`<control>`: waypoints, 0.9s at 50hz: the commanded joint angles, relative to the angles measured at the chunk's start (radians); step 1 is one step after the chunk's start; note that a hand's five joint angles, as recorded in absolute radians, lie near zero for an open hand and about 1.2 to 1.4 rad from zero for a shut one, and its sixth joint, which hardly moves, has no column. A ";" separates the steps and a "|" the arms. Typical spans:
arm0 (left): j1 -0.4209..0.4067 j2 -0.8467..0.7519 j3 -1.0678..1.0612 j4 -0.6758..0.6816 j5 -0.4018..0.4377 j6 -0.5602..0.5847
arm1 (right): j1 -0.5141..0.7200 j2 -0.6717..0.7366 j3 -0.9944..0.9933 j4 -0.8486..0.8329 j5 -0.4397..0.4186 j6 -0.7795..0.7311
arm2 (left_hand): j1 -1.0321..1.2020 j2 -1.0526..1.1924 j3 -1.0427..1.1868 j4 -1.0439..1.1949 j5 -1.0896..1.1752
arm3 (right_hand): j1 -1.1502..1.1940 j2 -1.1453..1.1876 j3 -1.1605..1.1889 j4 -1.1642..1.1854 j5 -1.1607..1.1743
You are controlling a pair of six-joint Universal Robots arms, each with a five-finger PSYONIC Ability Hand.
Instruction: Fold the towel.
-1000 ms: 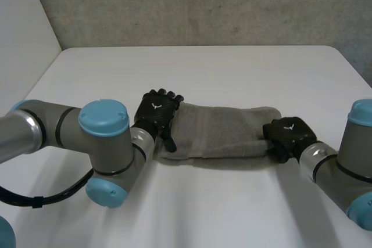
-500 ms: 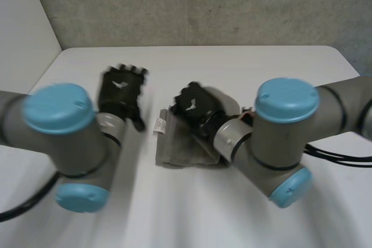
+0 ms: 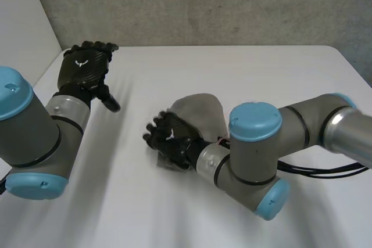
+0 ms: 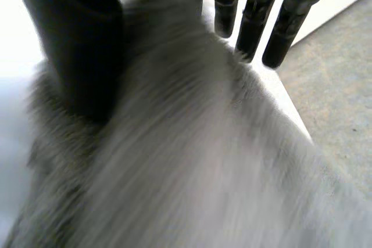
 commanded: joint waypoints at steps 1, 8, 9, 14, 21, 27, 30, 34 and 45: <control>-0.005 -0.003 0.017 0.085 0.030 -0.036 | -0.062 -0.262 0.118 -0.009 0.016 0.347 | -0.066 -0.063 -0.050 -0.069 -0.211 | -0.173 -0.178 -0.208 -0.161 -0.177; -0.051 -0.043 0.048 0.139 0.167 -0.118 | -0.227 -0.353 0.182 0.023 0.106 0.621 | -0.069 -0.066 -0.053 -0.072 -0.213 | -0.173 -0.178 -0.208 -0.161 -0.177; -0.051 -0.043 0.048 0.139 0.168 -0.118 | -0.248 -0.354 0.189 0.038 0.115 0.661 | -0.069 -0.066 -0.053 -0.072 -0.213 | -0.173 -0.178 -0.208 -0.161 -0.177; -0.103 -0.120 0.095 0.137 0.211 -0.172 | -0.293 -0.348 0.193 0.066 0.123 0.715 | -0.066 -0.063 -0.050 -0.069 -0.211 | -0.173 -0.178 -0.208 -0.161 -0.177; -0.190 -0.270 0.181 0.119 0.212 -0.168 | -0.302 -0.308 0.178 0.063 0.131 0.716 | -0.057 -0.054 -0.041 -0.060 -0.202 | -0.173 -0.178 -0.208 -0.161 -0.177; -0.203 -0.349 0.210 0.065 0.211 -0.158 | -0.294 -0.195 0.129 0.070 0.132 0.721 | -0.051 -0.048 -0.035 -0.054 -0.196 | -0.173 -0.178 -0.208 -0.161 -0.177; -0.203 -0.398 0.232 0.023 0.211 -0.140 | -0.293 -0.146 0.114 0.073 0.132 0.719 | -0.048 -0.046 -0.032 -0.051 -0.193 | -0.173 -0.178 -0.208 -0.161 -0.177; -0.203 -0.453 0.258 -0.039 0.205 -0.086 | -0.293 -0.095 0.089 0.075 0.132 0.716 | -0.043 -0.040 -0.026 -0.046 -0.187 | -0.173 -0.178 -0.208 -0.161 -0.177; -0.203 -0.419 0.264 -0.147 0.166 -0.049 | -0.275 -0.091 0.032 0.158 0.140 0.578 | -0.037 -0.034 -0.020 -0.040 -0.181 | -0.173 -0.178 -0.208 -0.161 -0.177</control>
